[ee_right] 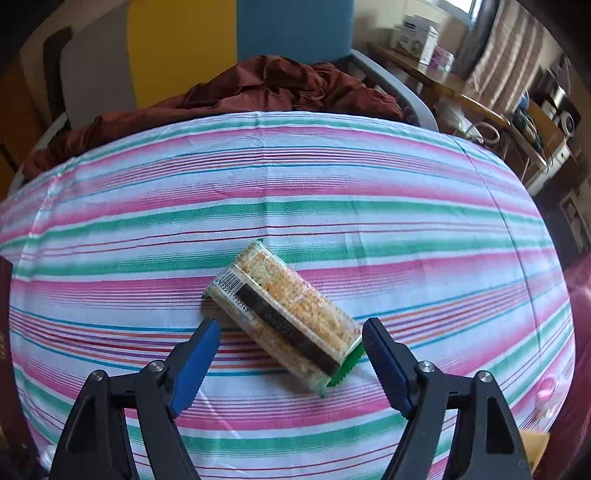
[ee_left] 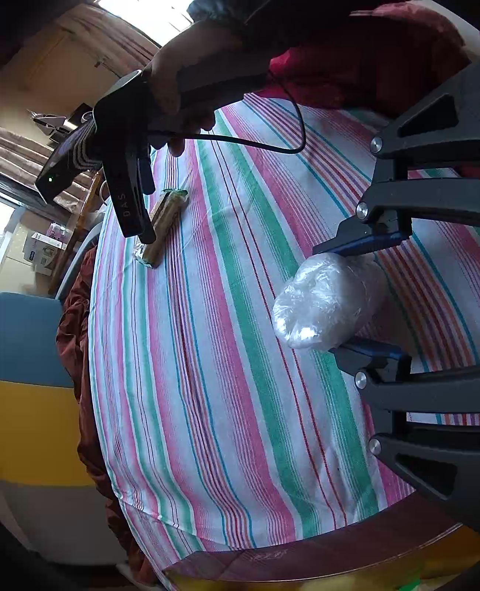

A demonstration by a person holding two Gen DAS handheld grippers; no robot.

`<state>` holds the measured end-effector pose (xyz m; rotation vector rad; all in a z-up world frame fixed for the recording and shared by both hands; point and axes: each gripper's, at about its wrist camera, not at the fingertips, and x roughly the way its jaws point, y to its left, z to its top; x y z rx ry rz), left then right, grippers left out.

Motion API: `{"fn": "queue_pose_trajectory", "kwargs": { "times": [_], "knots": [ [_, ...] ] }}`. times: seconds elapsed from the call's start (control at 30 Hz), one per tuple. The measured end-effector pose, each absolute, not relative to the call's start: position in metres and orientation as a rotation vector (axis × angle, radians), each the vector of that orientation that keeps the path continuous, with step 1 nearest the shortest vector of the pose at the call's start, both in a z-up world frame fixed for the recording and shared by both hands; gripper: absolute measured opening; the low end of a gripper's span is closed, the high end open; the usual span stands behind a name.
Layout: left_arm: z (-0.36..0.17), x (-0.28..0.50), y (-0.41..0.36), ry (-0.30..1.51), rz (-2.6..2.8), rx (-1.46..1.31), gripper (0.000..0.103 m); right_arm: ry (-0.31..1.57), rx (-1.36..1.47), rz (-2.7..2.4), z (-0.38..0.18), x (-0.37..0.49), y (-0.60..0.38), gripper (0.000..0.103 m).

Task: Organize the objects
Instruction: 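Grasp the cracker packet with the right gripper while the left lifts the wrapped ball, then carry the wrapped ball into the gold tray and release it with the left gripper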

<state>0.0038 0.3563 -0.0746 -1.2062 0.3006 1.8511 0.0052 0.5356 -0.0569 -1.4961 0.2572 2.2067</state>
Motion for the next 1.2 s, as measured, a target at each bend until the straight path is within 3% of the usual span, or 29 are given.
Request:
{"fn": "queue_pose_trajectory", "kwargs": {
  "times": [0.17,0.23,0.33,0.77,1.2],
  "knots": [
    [-0.075,0.003,0.354,0.297,1.851,-1.2,0.04,0.191,-1.618,2.17,-0.076,-0.012,0.544,0.082],
    [-0.075,0.003,0.355,0.292,1.851,-1.199,0.04,0.269,-1.609,2.185,-0.079,-0.01,0.551,0.08],
    [-0.076,0.003,0.353,0.286,1.852,-1.195,0.04,0.411,-1.581,2.199,-0.077,-0.002,0.554,0.053],
    [-0.071,0.013,0.334,0.321,1.925,-1.168,0.04,0.337,-1.643,2.311,-0.077,0.023,0.449,0.053],
    [-0.024,0.034,0.298,0.332,2.055,-1.018,0.04,0.276,-1.593,2.357,-0.082,0.038,0.442,0.053]
  ]
}}
